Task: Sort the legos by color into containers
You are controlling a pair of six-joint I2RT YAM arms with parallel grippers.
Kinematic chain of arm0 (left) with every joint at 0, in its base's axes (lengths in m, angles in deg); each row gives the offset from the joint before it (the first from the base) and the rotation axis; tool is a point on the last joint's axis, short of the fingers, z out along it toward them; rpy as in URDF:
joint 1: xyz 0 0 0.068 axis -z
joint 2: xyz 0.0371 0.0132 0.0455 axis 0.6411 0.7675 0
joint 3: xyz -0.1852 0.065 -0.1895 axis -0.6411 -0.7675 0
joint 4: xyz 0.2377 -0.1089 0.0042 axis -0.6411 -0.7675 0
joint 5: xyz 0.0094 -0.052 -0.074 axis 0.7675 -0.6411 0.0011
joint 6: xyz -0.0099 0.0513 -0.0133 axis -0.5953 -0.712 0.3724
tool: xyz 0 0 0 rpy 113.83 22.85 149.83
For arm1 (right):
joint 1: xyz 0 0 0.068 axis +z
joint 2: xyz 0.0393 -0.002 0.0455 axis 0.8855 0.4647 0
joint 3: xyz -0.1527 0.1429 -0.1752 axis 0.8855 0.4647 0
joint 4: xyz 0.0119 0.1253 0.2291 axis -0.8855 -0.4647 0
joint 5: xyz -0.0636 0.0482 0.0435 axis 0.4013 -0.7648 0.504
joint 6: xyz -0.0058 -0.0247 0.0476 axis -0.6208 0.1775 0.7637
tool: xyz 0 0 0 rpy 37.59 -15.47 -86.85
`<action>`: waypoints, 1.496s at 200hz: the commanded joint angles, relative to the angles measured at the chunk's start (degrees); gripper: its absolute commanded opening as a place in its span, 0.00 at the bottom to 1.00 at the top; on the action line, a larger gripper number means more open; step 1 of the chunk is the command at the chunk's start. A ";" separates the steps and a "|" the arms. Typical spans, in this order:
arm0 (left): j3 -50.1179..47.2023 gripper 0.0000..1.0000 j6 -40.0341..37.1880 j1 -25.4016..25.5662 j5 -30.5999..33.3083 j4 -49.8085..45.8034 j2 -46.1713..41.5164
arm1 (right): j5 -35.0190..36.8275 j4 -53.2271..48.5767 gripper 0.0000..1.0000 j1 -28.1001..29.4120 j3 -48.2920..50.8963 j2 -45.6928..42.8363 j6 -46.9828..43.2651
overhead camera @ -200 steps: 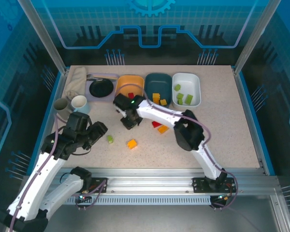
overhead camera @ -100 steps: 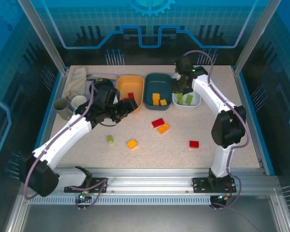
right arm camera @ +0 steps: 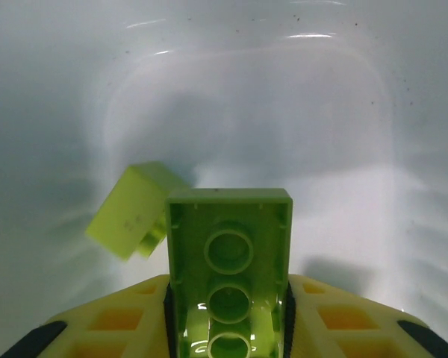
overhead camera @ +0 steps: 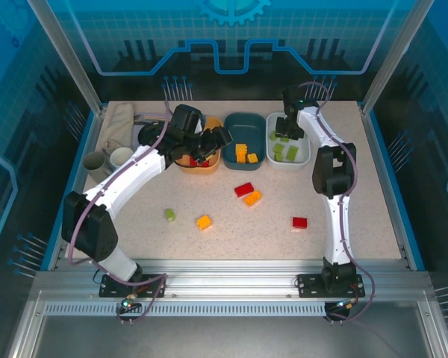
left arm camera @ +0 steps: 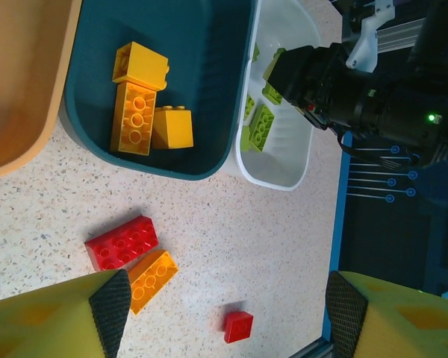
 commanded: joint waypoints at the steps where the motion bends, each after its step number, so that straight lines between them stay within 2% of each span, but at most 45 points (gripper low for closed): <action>1: 2.49 0.73 -1.77 0.51 -1.52 0.07 1.13 | -1.77 -3.72 0.37 -2.35 -6.56 4.36 0.25; 30: 2.66 0.73 -1.87 0.52 -1.25 -0.54 1.21 | -2.77 -6.93 0.39 -2.55 -12.53 9.06 -0.14; 71: 2.84 0.73 -2.36 0.61 -0.77 -2.38 1.14 | -3.76 -6.64 0.55 -2.19 -13.17 7.33 -0.34; 114: 2.75 0.73 -3.27 0.78 0.31 -5.08 -0.35 | -3.87 -6.10 0.62 -0.77 -12.17 -0.17 -0.44; 159: 2.15 0.73 -5.82 0.87 1.10 -8.78 -2.33 | -4.03 -4.87 0.63 2.65 -8.27 -11.99 -0.85; 186: 2.00 0.72 -8.38 1.52 1.30 -11.57 -3.18 | -4.57 -2.38 0.63 5.20 1.58 -22.19 -0.44; 234: 1.79 0.72 -12.49 4.93 1.96 -14.96 -1.49 | -7.33 1.84 0.64 10.49 27.39 -43.33 2.95; 270: 7.34 0.71 -20.67 7.39 4.69 -21.69 7.35 | -10.58 2.37 0.66 14.35 47.24 -58.18 8.97; 299: 11.29 0.72 -18.88 8.77 5.81 -22.30 14.05 | -11.97 1.99 0.71 17.21 60.30 -68.11 12.40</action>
